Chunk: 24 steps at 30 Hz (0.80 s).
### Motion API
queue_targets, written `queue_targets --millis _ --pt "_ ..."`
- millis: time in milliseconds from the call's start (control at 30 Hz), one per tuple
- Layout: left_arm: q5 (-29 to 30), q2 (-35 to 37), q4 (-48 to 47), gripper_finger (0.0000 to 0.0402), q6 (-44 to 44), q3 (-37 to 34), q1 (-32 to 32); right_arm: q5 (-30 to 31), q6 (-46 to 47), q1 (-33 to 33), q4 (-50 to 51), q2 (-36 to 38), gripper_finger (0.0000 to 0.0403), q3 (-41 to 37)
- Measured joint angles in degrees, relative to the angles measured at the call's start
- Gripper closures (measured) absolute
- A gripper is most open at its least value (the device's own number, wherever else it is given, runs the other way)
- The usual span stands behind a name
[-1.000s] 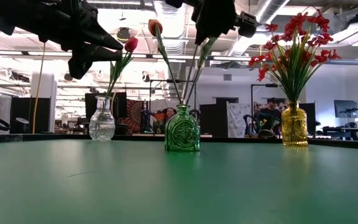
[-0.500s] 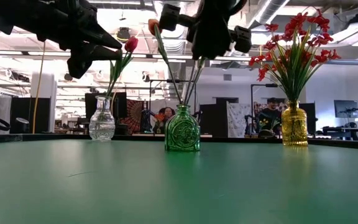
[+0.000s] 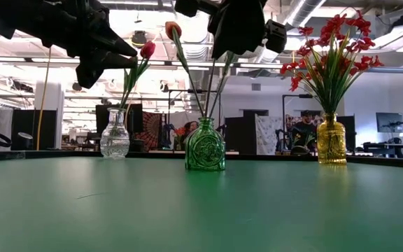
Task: Sort flowers into vase by color
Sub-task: Put the orange tulip into the green vase
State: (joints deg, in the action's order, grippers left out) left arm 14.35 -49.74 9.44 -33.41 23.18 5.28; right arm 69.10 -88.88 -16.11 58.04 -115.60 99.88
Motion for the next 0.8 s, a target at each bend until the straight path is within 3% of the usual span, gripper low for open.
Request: queue_targets --millis 467,667,800 --pt "0.0 0.0 -0.09 0.0302 0.0 0.0 0.0 -6.21 1.46 -0.38 -0.16 0.01 0.0381 0.0" --pt "0.0 0.0 0.34 0.0302 -0.02 0.0 0.0 -4.72 1.56 -0.38 -0.15 0.01 0.0381 -0.02" --pt "-0.4 0.0 5.41 0.0302 0.66 0.0 -0.02 -4.66 1.56 -0.57 -0.15 0.01 0.0381 -0.02"
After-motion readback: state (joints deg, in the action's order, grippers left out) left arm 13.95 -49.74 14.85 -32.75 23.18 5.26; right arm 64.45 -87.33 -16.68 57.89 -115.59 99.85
